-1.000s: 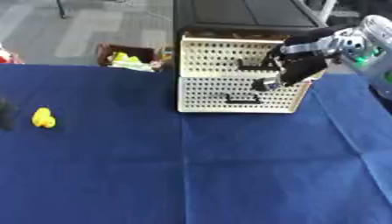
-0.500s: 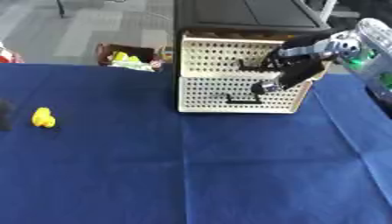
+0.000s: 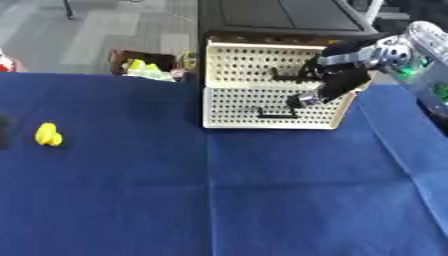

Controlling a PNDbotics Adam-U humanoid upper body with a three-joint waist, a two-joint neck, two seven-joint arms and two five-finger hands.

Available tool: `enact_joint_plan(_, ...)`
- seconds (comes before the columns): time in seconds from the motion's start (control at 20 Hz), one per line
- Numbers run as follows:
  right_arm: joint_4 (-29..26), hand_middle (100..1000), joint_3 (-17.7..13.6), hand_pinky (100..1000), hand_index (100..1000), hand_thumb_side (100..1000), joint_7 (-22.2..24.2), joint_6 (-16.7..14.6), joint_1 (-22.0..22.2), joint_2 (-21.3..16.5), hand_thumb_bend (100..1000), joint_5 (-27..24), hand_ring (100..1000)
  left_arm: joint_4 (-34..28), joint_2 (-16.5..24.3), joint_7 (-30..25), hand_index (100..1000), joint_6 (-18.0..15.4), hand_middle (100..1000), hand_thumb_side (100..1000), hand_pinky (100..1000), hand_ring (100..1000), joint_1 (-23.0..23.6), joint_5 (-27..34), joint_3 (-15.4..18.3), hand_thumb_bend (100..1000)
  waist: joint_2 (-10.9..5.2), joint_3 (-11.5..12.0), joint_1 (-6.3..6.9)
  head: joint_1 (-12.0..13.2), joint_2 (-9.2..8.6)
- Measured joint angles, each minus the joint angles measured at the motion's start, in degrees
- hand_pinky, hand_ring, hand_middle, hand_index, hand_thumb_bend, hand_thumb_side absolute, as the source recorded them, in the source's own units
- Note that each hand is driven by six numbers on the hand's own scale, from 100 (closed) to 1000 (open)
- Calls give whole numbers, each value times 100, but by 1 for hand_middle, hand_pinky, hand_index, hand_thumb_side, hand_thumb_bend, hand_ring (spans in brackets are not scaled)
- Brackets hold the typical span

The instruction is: Pick up objects from table and place into drawer.

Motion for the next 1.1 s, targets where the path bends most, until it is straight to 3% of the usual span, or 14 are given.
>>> enact_joint_plan(1.1, -623, 195, 8, 354, 892, 888, 68, 146, 380, -338, 418, -227, 188, 0, 0, 47, 706, 45, 605, 549, 431, 620, -10, 24, 2, 100, -15, -34, 3, 3, 0)
